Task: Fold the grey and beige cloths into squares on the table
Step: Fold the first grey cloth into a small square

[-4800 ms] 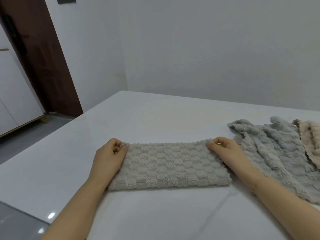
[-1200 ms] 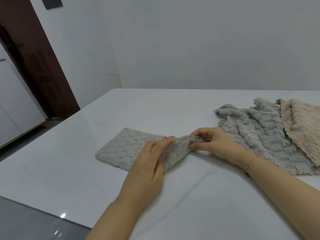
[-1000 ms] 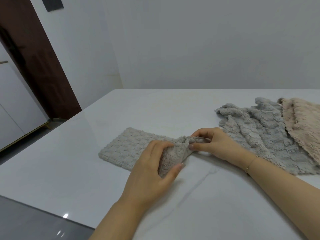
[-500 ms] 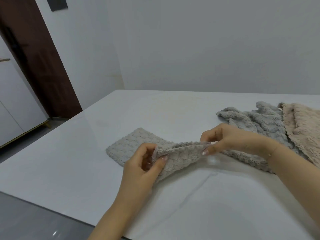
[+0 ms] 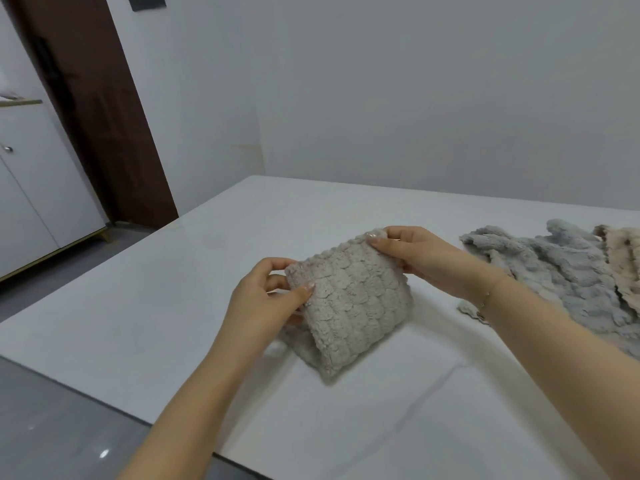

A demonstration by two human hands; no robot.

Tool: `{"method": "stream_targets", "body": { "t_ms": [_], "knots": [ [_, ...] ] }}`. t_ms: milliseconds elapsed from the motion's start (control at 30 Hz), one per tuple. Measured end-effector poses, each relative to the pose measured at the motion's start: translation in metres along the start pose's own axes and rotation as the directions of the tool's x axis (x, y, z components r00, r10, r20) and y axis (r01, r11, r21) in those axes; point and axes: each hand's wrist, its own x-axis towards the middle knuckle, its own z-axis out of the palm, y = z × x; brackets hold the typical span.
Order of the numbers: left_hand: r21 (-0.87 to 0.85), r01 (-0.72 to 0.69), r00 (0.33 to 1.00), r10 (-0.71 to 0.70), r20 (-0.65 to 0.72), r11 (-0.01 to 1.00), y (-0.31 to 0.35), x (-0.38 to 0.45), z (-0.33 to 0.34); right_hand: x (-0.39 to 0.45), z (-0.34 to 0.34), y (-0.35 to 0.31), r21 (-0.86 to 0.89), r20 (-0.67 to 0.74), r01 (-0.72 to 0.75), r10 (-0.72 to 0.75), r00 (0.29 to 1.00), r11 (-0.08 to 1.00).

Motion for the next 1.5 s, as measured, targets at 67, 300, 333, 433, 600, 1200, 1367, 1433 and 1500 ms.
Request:
{"method": "stream_targets", "body": {
  "t_ms": [67, 300, 333, 433, 600, 1200, 1367, 1433, 1500],
  "knots": [
    [0.015, 0.008, 1.000, -0.008, -0.013, 1.000, -0.010, 0.008, -0.009, 0.015, 0.012, 0.002, -0.025, -0.020, -0.029, 0.028, 0.999, 0.999],
    [0.112, -0.003, 0.994, 0.015, -0.105, 0.994, -0.044, 0.016, -0.024, 0.036, 0.030, 0.019, -0.108, -0.008, -0.190, 0.190, 0.982, 0.976],
    [0.135, -0.005, 0.993, 0.021, -0.116, 0.991, -0.046, 0.017, -0.025, 0.035, 0.029, 0.022, -0.077, -0.007, -0.191, 0.191, 0.982, 0.979],
    [0.209, -0.016, 0.987, 0.049, -0.156, 0.978, -0.048, 0.019, -0.028, 0.034, 0.026, 0.026, 0.018, -0.002, -0.190, 0.190, 0.982, 0.982],
    [0.225, -0.013, 0.982, 0.054, -0.178, 0.974, -0.052, 0.018, -0.030, 0.038, 0.032, 0.030, -0.064, -0.040, -0.154, 0.152, 0.988, 0.986],
    [0.305, -0.030, 0.963, 0.110, -0.247, 0.952, -0.058, 0.016, -0.032, 0.032, 0.032, 0.029, -0.022, -0.030, -0.185, 0.184, 0.982, 0.983],
    [0.411, -0.121, 0.937, 0.240, -0.252, 0.904, -0.055, 0.019, -0.028, 0.018, 0.028, 0.027, 0.043, -0.053, -0.149, 0.151, 0.987, 0.988],
    [0.447, -0.259, 0.893, 0.388, -0.226, 0.856, -0.045, 0.018, -0.024, 0.005, 0.022, 0.028, 0.045, -0.100, -0.116, 0.120, 0.988, 0.992],
    [0.467, -0.421, 0.862, 0.503, -0.062, 0.778, -0.030, 0.019, -0.016, -0.007, 0.015, 0.030, 0.015, -0.149, -0.082, 0.083, 0.985, 0.997]
  ]
}}
